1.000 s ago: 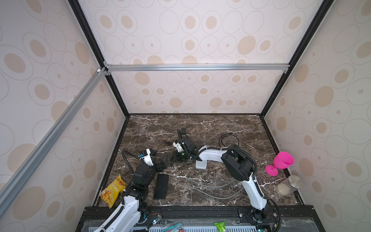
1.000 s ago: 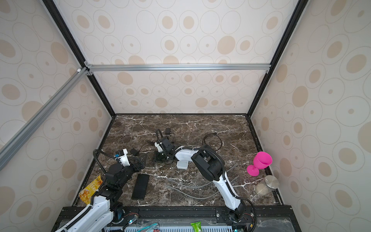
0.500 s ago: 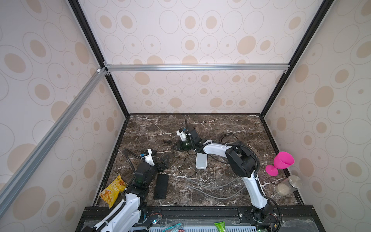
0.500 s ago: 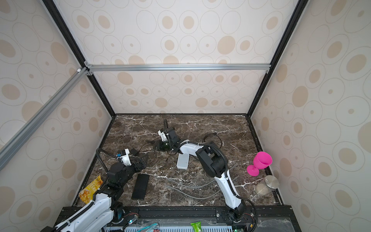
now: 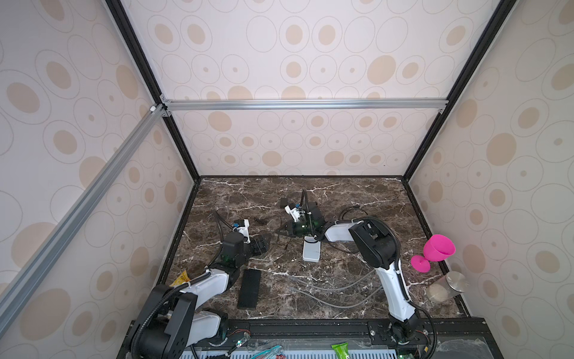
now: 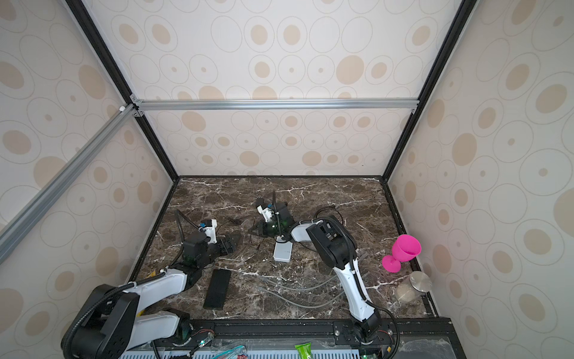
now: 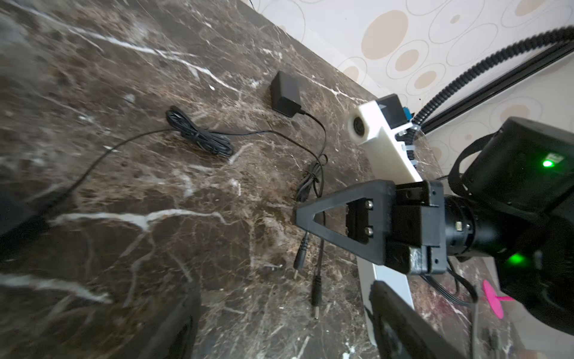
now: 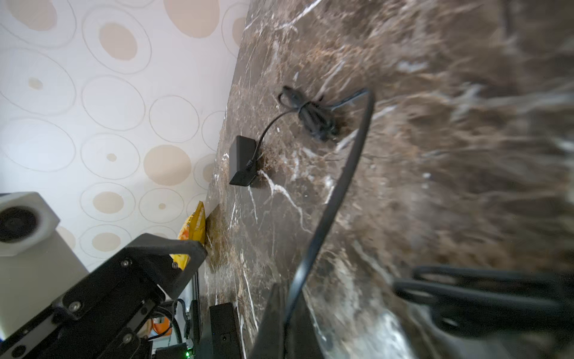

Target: Insert the plug into the switch port

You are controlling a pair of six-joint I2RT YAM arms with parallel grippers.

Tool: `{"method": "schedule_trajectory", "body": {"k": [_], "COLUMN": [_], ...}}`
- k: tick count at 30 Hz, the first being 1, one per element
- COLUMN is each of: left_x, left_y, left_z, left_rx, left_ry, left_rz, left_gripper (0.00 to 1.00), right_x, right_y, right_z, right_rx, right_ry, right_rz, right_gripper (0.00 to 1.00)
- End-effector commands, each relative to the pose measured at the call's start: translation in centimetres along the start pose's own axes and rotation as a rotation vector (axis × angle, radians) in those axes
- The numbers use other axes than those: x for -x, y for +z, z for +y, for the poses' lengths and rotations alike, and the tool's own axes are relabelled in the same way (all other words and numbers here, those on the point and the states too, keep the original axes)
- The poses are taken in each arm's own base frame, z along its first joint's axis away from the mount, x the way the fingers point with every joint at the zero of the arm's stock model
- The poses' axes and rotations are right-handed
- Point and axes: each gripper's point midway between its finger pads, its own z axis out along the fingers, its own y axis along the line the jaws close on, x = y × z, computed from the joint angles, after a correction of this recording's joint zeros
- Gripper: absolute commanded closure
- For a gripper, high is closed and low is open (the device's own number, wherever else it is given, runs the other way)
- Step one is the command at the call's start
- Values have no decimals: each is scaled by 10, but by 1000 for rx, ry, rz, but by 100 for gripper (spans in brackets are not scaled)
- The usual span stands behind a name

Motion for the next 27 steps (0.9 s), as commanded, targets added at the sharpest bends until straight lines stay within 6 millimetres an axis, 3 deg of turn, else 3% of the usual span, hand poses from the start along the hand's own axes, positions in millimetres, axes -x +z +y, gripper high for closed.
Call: {"method": "schedule_trajectory", "body": {"k": [1,4,10,15,27], "left_x": [0,-9,-22,-25,-24], "left_y": [14,27,47,54,53], "left_z": [-30,-40,-33,-31,-30], "left_rx": [-82,-85,-40,-33,-25], "left_ry": [90,126,122,118,118], "left_rz": [54,110,200,228,218], "left_gripper": [25,33,56,68,74], "right_x": [21,22,25,25,24], "right_y": [-11,-13,-18,-22,-19], "right_z": [26,27,43,51,51], "right_rx": [115,130,203,246,256], "right_ry": [-23,-27,-52,-57,-37], "right_rz": [-71,-83,-113,-124,-104], "right_gripper": [100,100,100,100,100]}}
